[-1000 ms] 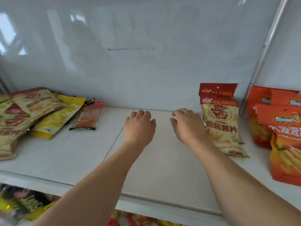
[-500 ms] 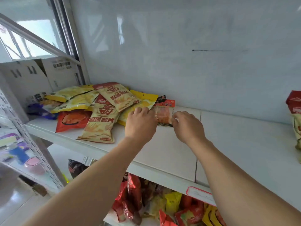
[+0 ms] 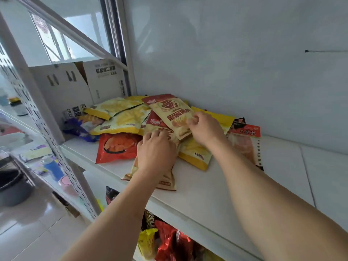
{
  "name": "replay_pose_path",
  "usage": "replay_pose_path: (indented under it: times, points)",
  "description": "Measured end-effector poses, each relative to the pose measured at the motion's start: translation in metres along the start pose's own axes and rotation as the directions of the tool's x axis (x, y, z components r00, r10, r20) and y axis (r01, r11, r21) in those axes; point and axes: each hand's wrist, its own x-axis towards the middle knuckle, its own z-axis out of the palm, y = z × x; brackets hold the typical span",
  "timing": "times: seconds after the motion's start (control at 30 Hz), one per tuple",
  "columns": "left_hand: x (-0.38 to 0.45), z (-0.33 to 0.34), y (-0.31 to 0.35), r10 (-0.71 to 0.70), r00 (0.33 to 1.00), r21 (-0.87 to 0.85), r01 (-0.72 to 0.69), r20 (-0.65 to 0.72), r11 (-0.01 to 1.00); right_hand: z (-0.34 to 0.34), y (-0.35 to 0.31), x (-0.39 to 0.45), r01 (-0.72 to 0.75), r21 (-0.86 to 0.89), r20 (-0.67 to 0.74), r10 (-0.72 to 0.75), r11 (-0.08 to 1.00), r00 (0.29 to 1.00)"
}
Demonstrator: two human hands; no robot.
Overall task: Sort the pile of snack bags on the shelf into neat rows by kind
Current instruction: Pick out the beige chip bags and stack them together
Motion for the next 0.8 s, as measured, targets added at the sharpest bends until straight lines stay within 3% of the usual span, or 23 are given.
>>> replay_pose_path:
  times: [0.2, 0.37, 0.43, 0.63, 0.8]
  points:
    - [0.016, -0.001, -0.021, 0.132, 0.984, -0.049, -0.127, 0.121, 0.991, 0.028, -0.022, 0.058, -0.090, -0.144, -0.008, 0.089, 0.986, 0.996]
    - [0.016, -0.015, -0.039, -0.025, 1.000, 0.062, 0.025, -0.005, 0.998, 0.034, -0.028, 0.066, -0.226, -0.158, 0.008, 0.231, 0.961, 0.973]
    - [0.013, -0.016, -0.047, -0.053, 0.999, 0.047, 0.053, 0.008, 0.997, 0.036, -0.030, 0.064, -0.278, -0.075, -0.052, 0.275, 0.958, 0.960]
    - [0.006, -0.019, -0.062, -0.057, 0.989, 0.006, 0.056, 0.140, 0.998, 0.035, -0.033, 0.047, -0.349, 0.134, -0.007, 0.353, 0.928, 0.936]
    - [0.014, -0.024, -0.070, -0.099, 0.946, -0.272, 0.188, 0.309, 0.944, 0.018, -0.032, 0.014, -0.341, 0.395, -0.051, 0.391, 0.853, 0.919]
